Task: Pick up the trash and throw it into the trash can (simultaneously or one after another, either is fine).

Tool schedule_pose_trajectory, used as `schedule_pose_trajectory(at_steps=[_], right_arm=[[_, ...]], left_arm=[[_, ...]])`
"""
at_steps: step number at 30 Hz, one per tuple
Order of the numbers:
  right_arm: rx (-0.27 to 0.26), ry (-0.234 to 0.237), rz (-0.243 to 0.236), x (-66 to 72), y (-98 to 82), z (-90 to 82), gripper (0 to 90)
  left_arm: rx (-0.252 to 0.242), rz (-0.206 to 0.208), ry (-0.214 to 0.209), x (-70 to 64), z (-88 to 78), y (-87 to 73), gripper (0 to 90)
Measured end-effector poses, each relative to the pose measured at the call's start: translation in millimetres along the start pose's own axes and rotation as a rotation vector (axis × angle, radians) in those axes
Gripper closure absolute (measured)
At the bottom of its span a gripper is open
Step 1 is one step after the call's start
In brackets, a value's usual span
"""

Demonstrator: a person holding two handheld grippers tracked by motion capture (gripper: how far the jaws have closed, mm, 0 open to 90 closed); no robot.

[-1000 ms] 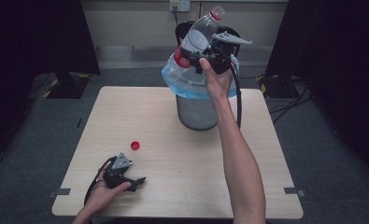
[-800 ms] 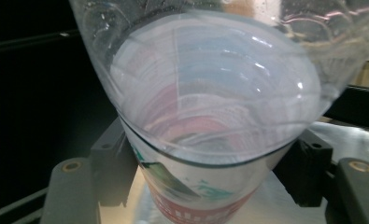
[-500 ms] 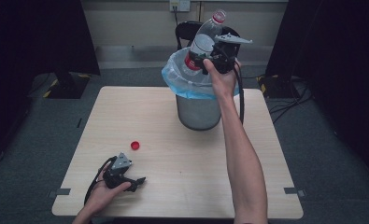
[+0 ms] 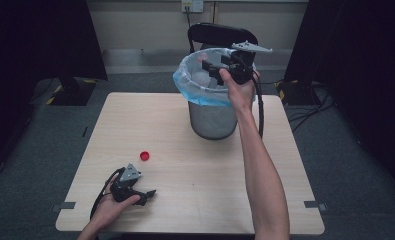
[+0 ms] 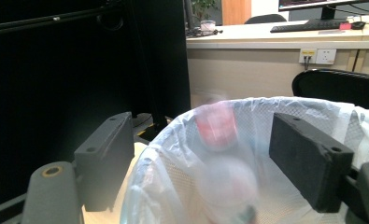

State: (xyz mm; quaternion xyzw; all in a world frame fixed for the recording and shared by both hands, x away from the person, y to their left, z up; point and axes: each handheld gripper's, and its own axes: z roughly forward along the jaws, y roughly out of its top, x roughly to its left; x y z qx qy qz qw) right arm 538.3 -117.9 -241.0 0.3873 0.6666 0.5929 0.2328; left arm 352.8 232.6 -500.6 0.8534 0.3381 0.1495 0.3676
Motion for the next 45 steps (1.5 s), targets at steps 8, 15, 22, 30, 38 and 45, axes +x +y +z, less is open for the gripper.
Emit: schedule_pose_trajectory(at_steps=[8,15,22,30,38,45], right_arm=[[0.012,0.021,-0.026,9.3,-2.0,-2.3,21.0],[-0.001,0.073,-0.061,28.6,-0.3,-3.3,20.8],[0.020,0.113,-0.089,49.5,-8.7,3.3,25.4],[0.072,0.186,-0.112,73.2,-27.2,13.3,27.7],[0.104,0.246,-0.133,88.7,-45.8,18.1,28.7],[0.172,0.334,-0.161,115.0,-72.1,39.6,31.1]], left_arm=[[0.001,-0.001,0.003,-0.3,-0.2,-0.1,8.8],[-0.004,-0.008,0.005,-1.0,-0.2,-0.6,8.9],[-0.002,-0.010,0.008,-1.3,-0.9,-0.9,9.1],[0.005,-0.002,0.007,-1.0,-1.8,-1.2,9.2],[0.005,-0.004,0.007,-1.1,-1.7,-1.2,9.2],[0.010,-0.010,0.008,-2.2,-2.5,-1.6,9.2]])
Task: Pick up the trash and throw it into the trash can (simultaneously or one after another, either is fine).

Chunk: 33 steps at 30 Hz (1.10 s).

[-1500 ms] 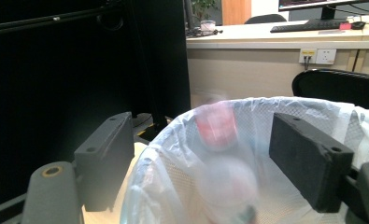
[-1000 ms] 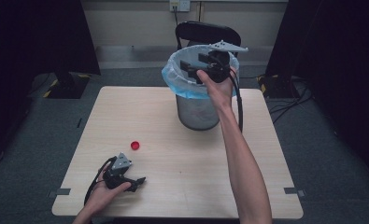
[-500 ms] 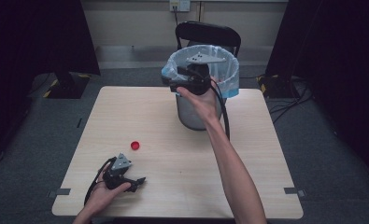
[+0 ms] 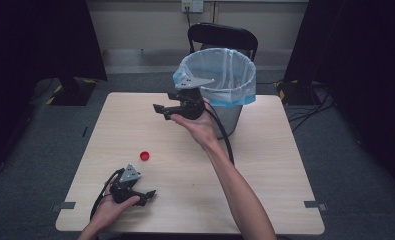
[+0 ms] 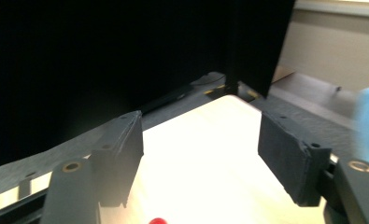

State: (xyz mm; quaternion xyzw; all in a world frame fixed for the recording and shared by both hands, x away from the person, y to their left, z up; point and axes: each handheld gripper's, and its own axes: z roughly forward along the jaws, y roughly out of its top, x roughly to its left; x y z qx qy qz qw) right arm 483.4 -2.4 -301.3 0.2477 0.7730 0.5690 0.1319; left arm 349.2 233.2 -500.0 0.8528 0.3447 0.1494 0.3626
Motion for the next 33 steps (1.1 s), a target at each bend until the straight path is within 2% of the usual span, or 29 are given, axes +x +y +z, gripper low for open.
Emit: schedule_pose_trajectory(at_steps=[1,3,4,5,6,7,11,13,14,17,20,21,23,28,33], right_arm=[[0.000,0.000,0.000,0.0,0.0,0.0,31.1],[0.030,0.028,-0.006,7.3,-8.3,16.0,32.3],[0.030,0.028,-0.006,7.3,-8.3,16.0,32.3],[0.048,0.042,-0.007,11.4,-15.0,26.7,34.8],[0.048,0.042,-0.007,11.4,-15.0,26.7,34.8],[0.055,0.058,-0.006,13.2,-18.7,31.8,35.9],[0.101,0.085,-0.011,19.2,-33.9,51.2,39.1],[0.134,0.103,-0.014,22.7,-46.6,64.1,43.9],[0.134,0.103,-0.014,22.7,-46.6,64.1,43.9],[0.177,0.115,-0.007,24.5,-62.5,77.3,45.9],[0.228,0.126,0.002,25.4,-87.5,94.0,48.2],[0.228,0.126,0.002,25.4,-87.5,94.0,48.2],[0.248,0.140,0.016,25.4,-99.5,101.3,48.6],[0.305,0.142,0.024,24.9,-123.4,117.2,51.3],[0.357,0.147,0.018,26.0,-142.2,130.3,53.7]], left_arm=[[-0.003,0.002,-0.004,0.1,0.0,-0.2,9.2],[-0.002,0.002,0.001,-0.3,-0.5,-0.6,9.1],[-0.006,-0.004,0.000,-1.0,-0.4,-1.0,9.1],[-0.007,-0.009,-0.001,-1.4,-0.6,-1.3,9.1],[-0.001,-0.003,-0.001,-1.2,-1.3,-1.4,9.1],[0.000,0.003,-0.001,-1.0,-1.7,-1.6,9.2],[-0.012,-0.015,-0.005,-3.0,-1.9,-3.0,9.2],[-0.006,-0.012,-0.002,-3.0,-2.3,-2.9,9.1],[-0.006,-0.012,-0.002,-3.0,-2.3,-2.9,9.1],[-0.008,-0.011,-0.006,-2.7,-2.2,-3.0,9.1],[-0.004,-0.005,-0.007,-2.3,-2.5,-2.9,9.1],[-0.003,-0.007,-0.005,-2.5,-2.5,-2.9,9.1],[-0.003,-0.006,-0.006,-2.4,-2.5,-2.9,9.0],[-0.005,-0.007,-0.006,-2.5,-2.4,-2.9,8.9],[-0.001,-0.002,-0.007,-2.1,-2.7,-2.9,8.9]])
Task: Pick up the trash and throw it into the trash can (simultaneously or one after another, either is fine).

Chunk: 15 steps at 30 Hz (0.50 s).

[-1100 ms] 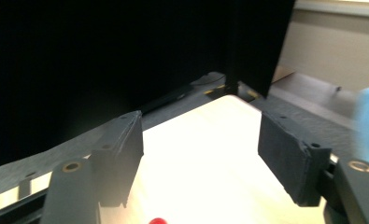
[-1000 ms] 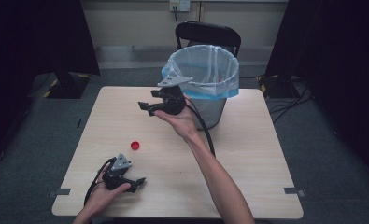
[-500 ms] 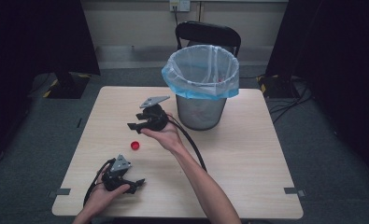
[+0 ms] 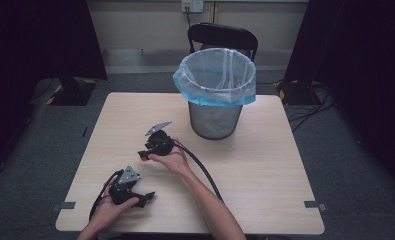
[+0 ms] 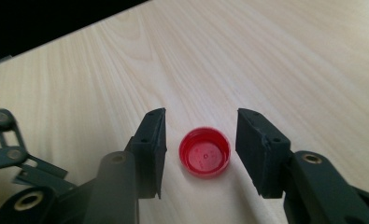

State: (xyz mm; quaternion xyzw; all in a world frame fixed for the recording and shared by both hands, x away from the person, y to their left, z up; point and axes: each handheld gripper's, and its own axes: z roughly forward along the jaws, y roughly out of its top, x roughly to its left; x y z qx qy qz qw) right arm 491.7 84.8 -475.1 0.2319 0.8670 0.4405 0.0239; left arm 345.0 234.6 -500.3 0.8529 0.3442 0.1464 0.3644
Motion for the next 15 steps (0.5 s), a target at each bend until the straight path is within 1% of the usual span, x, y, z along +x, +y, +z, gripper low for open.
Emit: schedule_pose_trajectory(at_steps=[3,6,9,11,15], right_arm=[[0.019,0.000,-0.003,-1.1,-5.2,7.5,54.4],[0.037,-0.001,-0.010,-0.6,-11.2,15.8,53.0],[0.047,-0.009,-0.015,0.1,-13.4,18.7,52.4],[0.037,-0.011,-0.017,0.5,-13.9,19.6,53.4],[0.043,-0.038,-0.050,4.0,-14.0,19.9,57.2]], left_arm=[[-0.001,0.000,-0.001,0.0,0.1,-0.1,8.9],[0.000,0.001,-0.001,0.2,0.0,0.0,8.8],[0.000,0.002,-0.002,0.2,0.0,0.0,8.8],[0.000,0.001,-0.002,0.2,0.0,0.0,8.8],[0.000,0.003,-0.004,0.4,-0.1,-0.1,8.7]])
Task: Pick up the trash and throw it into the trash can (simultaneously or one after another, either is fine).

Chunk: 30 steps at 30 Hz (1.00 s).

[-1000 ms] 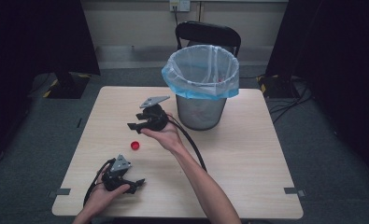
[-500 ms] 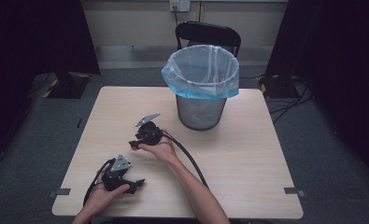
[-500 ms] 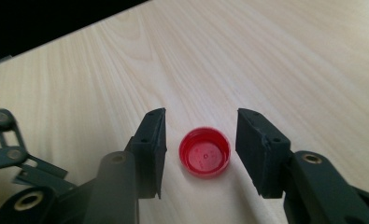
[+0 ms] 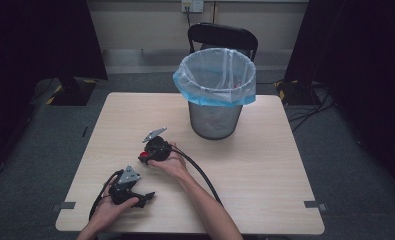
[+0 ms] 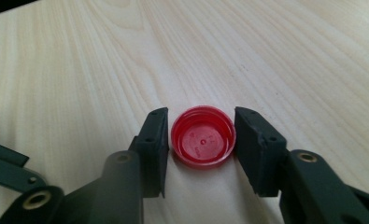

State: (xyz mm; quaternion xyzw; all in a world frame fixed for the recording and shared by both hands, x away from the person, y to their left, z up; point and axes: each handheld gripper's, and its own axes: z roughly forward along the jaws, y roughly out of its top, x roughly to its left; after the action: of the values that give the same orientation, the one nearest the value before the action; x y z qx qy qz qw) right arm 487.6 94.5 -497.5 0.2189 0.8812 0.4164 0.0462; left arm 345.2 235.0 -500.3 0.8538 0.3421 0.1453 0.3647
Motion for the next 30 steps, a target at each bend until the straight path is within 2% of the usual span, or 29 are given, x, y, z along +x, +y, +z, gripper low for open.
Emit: schedule_pose_trajectory(at_steps=[3,8,19,25,30], right_arm=[[-0.001,-0.011,-0.016,1.1,-0.2,0.3,58.1],[0.025,-0.048,-0.076,7.0,1.3,0.8,58.3],[0.031,-0.047,-0.060,6.4,2.9,0.8,59.4],[0.031,-0.042,-0.008,3.8,3.4,-0.4,59.7],[0.017,-0.037,0.008,2.5,5.5,-6.9,59.8]], left_arm=[[0.000,0.000,0.001,-0.1,0.0,0.0,8.7],[-0.005,-0.007,0.000,-0.7,0.6,0.0,8.4],[0.006,0.006,0.003,0.1,2.2,2.0,6.2],[0.006,0.006,0.003,0.2,2.2,2.1,6.2],[0.007,0.006,0.003,0.2,2.2,2.1,6.2]])
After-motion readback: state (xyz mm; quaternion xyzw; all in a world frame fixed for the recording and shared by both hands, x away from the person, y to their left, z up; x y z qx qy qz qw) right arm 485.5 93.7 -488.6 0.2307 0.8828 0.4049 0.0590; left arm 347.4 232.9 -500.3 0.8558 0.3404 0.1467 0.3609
